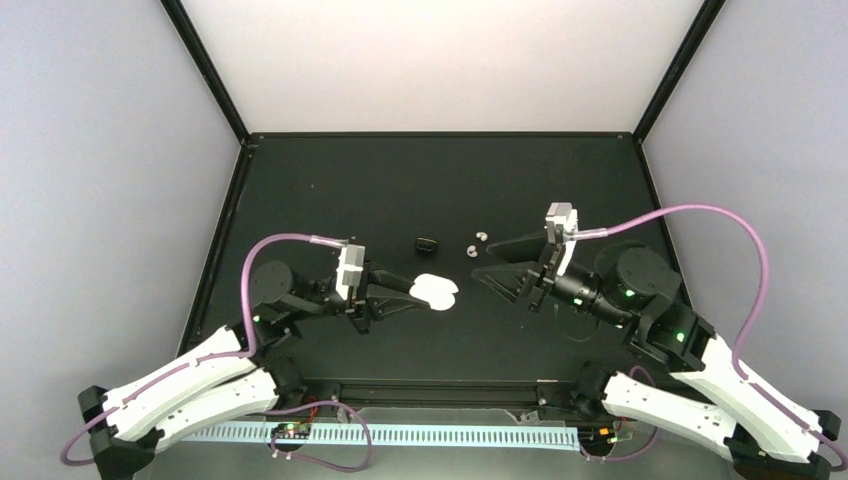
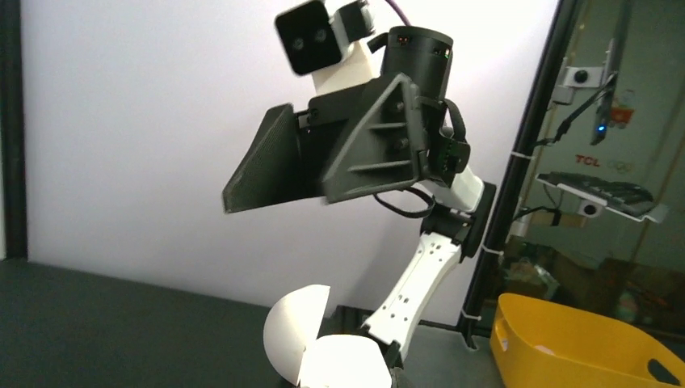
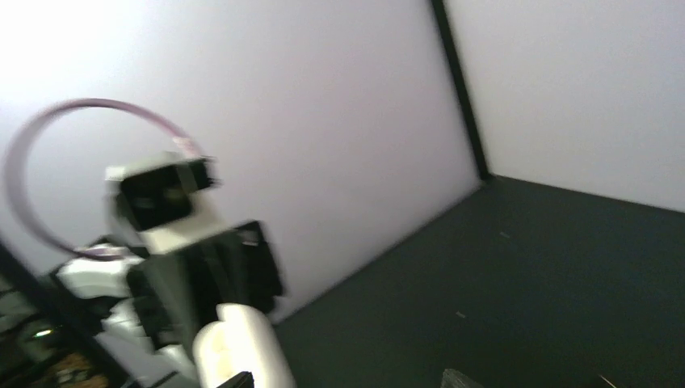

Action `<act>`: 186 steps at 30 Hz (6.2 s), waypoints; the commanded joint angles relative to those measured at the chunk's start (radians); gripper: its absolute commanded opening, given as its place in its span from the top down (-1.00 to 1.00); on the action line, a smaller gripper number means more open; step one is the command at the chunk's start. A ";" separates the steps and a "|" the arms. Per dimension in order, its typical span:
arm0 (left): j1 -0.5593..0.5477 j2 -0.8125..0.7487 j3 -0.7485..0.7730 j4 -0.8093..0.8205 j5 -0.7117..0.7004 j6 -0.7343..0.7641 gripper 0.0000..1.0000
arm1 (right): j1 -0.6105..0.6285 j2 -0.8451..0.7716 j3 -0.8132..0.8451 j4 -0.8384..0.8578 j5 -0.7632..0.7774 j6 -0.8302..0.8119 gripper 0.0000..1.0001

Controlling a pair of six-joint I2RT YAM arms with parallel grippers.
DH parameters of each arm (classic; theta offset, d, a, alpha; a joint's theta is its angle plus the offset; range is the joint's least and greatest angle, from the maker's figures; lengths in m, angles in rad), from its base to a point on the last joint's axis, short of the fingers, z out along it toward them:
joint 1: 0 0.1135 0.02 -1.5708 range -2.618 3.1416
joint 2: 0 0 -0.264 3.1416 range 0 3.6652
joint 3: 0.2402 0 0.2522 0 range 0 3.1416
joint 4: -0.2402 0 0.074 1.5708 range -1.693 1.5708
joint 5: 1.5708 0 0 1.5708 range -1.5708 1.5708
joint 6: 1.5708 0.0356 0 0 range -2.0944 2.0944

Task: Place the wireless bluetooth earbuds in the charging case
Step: Open the charging case, then pick up the earbud from the center of the board, then place the earbud in the charging case.

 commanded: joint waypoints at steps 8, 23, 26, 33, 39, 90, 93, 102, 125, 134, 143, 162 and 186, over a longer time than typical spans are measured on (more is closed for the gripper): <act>-0.005 -0.361 -0.142 -0.254 -0.239 0.066 0.97 | -0.239 0.274 -0.376 0.090 0.194 0.104 -0.04; -0.004 -0.369 -0.168 -0.280 -0.204 0.098 0.97 | -0.341 0.836 -0.231 0.256 0.194 0.019 0.13; -0.004 -0.370 -0.176 -0.280 -0.207 0.103 0.97 | -0.344 0.900 -0.167 0.229 0.193 -0.019 0.14; -0.004 -0.359 -0.188 -0.269 -0.210 0.112 0.97 | -0.367 1.032 -0.083 0.212 0.165 -0.021 0.17; -0.004 -0.345 -0.186 -0.267 -0.208 0.128 0.97 | -0.368 1.067 -0.061 0.226 0.178 -0.016 0.18; -0.004 -0.295 -0.187 -0.235 -0.213 0.168 0.97 | -0.405 1.149 -0.040 0.160 0.381 -0.020 0.59; -0.004 -0.292 -0.188 -0.236 -0.213 0.167 0.97 | -0.406 1.149 -0.041 0.161 0.385 -0.022 0.67; -0.004 -0.293 -0.190 -0.231 -0.214 0.169 0.97 | -0.406 1.117 -0.064 0.175 0.395 -0.024 0.87; -0.003 -0.296 -0.197 -0.148 -0.230 0.164 0.97 | -0.359 0.180 -0.155 -0.093 -0.163 -0.123 0.97; -0.003 -0.215 -0.270 0.197 -0.232 0.248 0.97 | -0.299 0.005 0.108 -0.506 -0.312 -0.354 0.98; -0.003 -0.101 -0.213 0.279 -0.179 0.281 0.97 | -0.101 0.088 0.256 -0.532 -0.203 -0.427 0.98; -0.003 -0.151 -0.235 0.268 -0.019 0.288 0.97 | 0.345 0.392 0.457 -0.569 0.160 -0.474 0.98; -0.003 -0.147 -0.226 0.219 0.080 0.255 0.97 | 0.346 0.422 0.535 -0.708 0.081 -0.529 0.98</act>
